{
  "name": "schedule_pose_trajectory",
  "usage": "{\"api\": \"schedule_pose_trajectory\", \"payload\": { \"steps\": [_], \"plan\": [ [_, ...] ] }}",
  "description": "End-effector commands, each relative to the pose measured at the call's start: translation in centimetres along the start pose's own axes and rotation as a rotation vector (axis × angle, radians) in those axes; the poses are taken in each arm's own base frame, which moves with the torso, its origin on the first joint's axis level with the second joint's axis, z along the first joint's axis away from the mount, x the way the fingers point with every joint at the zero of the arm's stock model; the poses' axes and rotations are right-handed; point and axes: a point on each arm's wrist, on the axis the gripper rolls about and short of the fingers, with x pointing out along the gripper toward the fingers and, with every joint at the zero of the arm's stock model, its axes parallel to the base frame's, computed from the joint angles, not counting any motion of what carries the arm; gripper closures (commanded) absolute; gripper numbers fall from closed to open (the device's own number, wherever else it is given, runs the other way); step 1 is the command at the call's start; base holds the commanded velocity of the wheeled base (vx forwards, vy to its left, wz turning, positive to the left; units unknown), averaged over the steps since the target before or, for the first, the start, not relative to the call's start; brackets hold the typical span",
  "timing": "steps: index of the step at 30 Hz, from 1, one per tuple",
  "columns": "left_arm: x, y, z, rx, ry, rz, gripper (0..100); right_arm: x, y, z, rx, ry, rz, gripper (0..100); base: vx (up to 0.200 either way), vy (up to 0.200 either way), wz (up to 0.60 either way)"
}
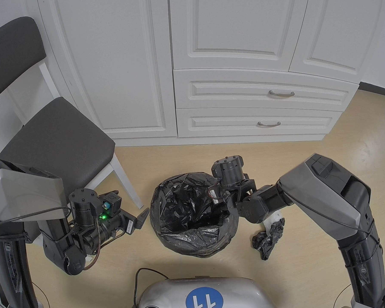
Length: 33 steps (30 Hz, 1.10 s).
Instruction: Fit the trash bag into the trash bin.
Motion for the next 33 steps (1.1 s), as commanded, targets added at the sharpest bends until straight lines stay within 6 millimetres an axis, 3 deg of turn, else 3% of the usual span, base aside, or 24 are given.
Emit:
{"api": "schedule_pose_trajectory", "payload": {
  "steps": [1, 18, 33],
  "plan": [
    [0.0, 0.0, -0.1, 0.0, 0.003, -0.001, 0, -0.3, -1.2, 1.2, 0.02, -0.024, -0.017, 0, 0.0, 0.0, 0.0],
    [0.0, -0.1, -0.1, 0.0, 0.006, -0.002, 0, 0.5, -4.3, 2.6, 0.045, -0.051, -0.073, 0, 0.0, 0.0, 0.0],
    [0.1, -0.1, -0.2, 0.001, 0.009, -0.004, 0, 1.7, -5.6, 1.6, 0.057, -0.026, -0.095, 0, 0.0, 0.0, 0.0]
  ]
}}
